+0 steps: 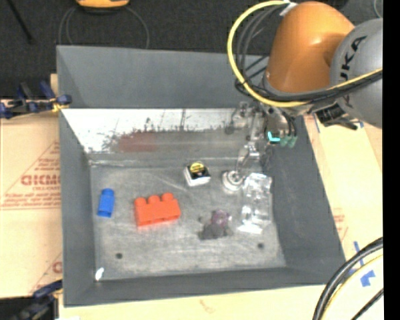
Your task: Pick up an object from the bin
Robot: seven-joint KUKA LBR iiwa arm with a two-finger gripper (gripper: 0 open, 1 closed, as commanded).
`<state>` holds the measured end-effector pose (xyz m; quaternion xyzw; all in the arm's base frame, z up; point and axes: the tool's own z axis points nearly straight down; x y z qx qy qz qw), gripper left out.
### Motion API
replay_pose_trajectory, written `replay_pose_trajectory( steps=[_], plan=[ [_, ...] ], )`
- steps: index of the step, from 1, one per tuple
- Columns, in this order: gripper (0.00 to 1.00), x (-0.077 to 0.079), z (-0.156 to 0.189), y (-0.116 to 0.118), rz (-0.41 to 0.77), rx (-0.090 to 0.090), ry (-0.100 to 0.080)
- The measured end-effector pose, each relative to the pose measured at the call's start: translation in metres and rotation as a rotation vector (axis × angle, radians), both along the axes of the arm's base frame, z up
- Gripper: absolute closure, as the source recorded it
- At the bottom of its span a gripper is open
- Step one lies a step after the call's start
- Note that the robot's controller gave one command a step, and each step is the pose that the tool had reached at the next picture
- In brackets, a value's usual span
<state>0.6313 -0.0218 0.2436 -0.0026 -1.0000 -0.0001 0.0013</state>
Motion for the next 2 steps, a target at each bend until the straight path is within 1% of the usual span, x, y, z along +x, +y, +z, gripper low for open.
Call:
replay_pose_trajectory(
  steps=[1,2],
  plan=[
    [0.00,0.000,-0.150,0.098,0.142,0.001,-0.001],
    [0.00,-0.043,-0.168,0.142,0.034,0.002,-0.017]
  ],
)
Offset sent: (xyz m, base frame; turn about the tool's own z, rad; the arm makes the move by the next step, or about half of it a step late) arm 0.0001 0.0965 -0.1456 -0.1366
